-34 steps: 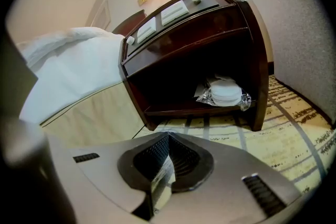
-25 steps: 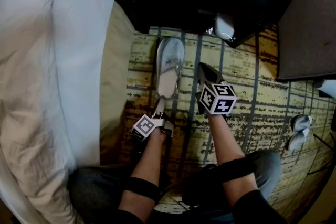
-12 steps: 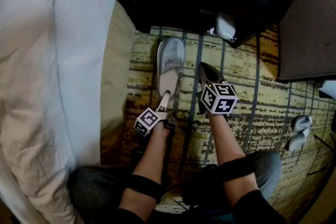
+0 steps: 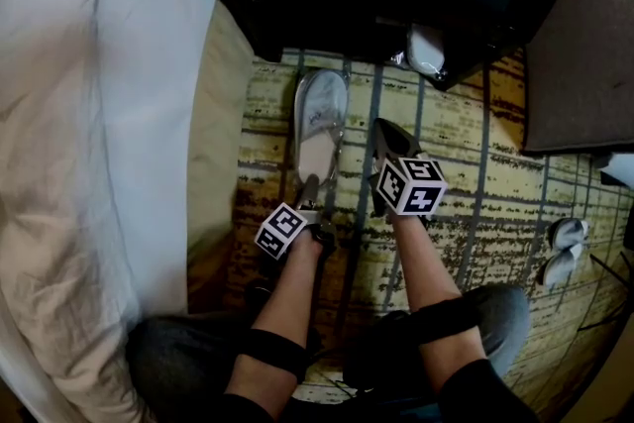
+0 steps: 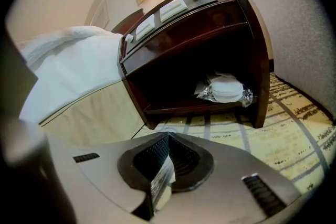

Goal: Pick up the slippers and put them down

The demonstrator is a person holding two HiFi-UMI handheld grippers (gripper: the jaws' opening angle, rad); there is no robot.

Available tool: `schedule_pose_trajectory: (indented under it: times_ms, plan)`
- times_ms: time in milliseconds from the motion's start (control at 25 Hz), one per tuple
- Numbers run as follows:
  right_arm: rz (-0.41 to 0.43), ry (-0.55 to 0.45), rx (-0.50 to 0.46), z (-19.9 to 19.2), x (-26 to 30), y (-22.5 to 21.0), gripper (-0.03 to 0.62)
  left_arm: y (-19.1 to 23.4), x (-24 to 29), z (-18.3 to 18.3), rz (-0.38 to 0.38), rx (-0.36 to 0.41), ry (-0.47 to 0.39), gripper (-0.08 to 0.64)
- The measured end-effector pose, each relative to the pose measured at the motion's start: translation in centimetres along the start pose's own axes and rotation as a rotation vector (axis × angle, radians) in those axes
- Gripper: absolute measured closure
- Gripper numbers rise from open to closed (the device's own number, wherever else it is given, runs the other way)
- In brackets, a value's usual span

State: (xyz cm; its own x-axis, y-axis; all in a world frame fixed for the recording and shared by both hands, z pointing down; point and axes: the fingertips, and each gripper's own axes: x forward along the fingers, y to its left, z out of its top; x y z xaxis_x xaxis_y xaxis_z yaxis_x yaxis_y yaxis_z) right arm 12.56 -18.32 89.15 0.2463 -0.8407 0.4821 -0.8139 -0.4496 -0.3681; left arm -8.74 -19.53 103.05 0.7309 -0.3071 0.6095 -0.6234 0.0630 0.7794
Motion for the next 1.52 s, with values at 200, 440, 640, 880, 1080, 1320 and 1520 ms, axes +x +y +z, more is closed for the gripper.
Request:
schedule_pose_trajectory:
  times_ms: [200,440,640,880,1080,1320,1520]
  plan:
    - [-0.001,0.006,0.003,-0.4,0.2,0.0,0.591,-0.3,0.0,-0.1,-0.040,0.011,0.012,0.247]
    - [-0.004,0.012,0.011,-0.7,0.2,-0.1,0.591,-0.4,0.2,0.0,-0.056,0.012,0.021,0.247]
    - [-0.003,0.011,0.009,-0.7,0.3,0.0,0.591,-0.2,0.2,0.1,-0.070,0.018,0.016,0.280]
    - [-0.003,0.018,0.009,-1.0,0.4,-0.2,0.591,-1.5,2.4,0.0,-0.098,0.042,0.041,0.403]
    - [-0.012,0.022,0.014,-1.2,0.4,-0.6,0.591,-1.6,2.5,0.6,-0.121,0.065,0.026,0.468]
    - [-0.003,0.026,0.011,-1.4,0.8,-0.2,0.591,-2.2,1.9,0.8,-0.190,0.060,0.002,0.488]
    - [-0.003,0.019,0.015,-1.2,0.7,-0.2,0.591,-3.0,1.3,1.4,-0.268,0.067,-0.035,0.500]
